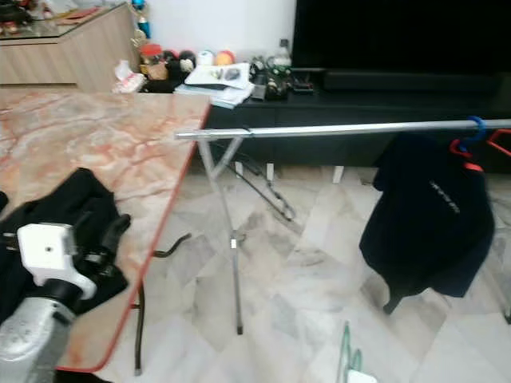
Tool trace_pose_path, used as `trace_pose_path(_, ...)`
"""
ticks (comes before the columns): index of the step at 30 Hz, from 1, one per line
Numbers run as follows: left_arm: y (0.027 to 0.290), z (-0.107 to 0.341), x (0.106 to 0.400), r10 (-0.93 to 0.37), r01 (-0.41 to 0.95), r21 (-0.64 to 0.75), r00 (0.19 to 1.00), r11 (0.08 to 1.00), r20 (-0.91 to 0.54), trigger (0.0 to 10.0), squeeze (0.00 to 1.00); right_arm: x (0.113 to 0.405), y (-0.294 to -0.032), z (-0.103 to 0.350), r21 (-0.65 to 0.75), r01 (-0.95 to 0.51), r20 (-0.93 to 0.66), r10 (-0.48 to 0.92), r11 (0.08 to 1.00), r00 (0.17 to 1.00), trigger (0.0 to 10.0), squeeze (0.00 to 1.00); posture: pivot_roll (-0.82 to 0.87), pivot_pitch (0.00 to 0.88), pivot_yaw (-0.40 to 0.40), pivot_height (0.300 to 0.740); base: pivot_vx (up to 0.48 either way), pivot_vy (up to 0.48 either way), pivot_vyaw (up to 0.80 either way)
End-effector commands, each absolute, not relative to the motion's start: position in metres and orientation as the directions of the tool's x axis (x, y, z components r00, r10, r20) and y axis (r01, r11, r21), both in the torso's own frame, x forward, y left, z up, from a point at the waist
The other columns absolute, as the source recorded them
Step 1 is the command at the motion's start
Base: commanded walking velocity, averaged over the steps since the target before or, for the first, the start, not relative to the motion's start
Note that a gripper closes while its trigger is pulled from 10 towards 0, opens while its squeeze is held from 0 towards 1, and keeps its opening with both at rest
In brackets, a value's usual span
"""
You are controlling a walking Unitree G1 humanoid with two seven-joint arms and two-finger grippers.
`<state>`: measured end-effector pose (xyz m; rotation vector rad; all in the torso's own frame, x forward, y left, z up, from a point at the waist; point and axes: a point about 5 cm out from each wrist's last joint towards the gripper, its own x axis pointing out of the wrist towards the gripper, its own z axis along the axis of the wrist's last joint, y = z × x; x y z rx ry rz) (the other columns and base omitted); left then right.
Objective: Hang hanger
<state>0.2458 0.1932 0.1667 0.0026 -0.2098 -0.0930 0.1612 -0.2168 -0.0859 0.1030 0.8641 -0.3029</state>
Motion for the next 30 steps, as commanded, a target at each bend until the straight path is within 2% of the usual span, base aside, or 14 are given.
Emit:
trace_pose_path(1,0.199,0.167,0.244,-0.074,0.069,0.031,0.976,0.997,0.204,10.0,0.0,0.16,-0.21,-0.088,-0.016,0.306,-0.768,-0.208,0.952,0.606,10.0,0.0,0.05,0.091,0.043,0.721,0.0,-0.48,0.0)
trace_pose_path(14,0.196,0.162,0.245,-0.096,0.093,0.026,0.978,0.995,0.183,10.0,0.0,0.16,-0.21,-0.088,-0.017,0.308,-0.77,-0.209,0.951,0.603,10.0,0.0,0.04,0.088,0.045,0.721,0.0,-0.423,0.0)
trace_pose_path(22,0.189,0.121,0.251,-0.213,0.212,0.074,0.977,0.974,-0.001,10.0,0.0,0.164,-0.209,-0.086,-0.017,0.295,-0.763,-0.203,0.955,0.614,10.0,0.0,0.03,0.072,0.048,0.721,0.0,0.0,0.0)
trace_pose_path(26,0.179,0.109,0.254,-0.308,0.313,0.123,0.95,0.942,-0.055,10.0,0.0,0.17,-0.21,-0.083,-0.019,0.298,-0.75,-0.211,0.954,0.627,10.0,0.0,0.02,0.063,0.051,0.721,0.0,0.0,0.0)
trace_pose_path(30,0.172,0.098,0.254,-0.381,0.393,0.116,0.918,0.912,-0.111,10.0,0.0,0.172,-0.212,-0.082,-0.027,0.286,-0.745,-0.21,0.958,0.634,10.0,0.0,0.01,0.058,0.051,0.721,0.0,0.0,0.0)
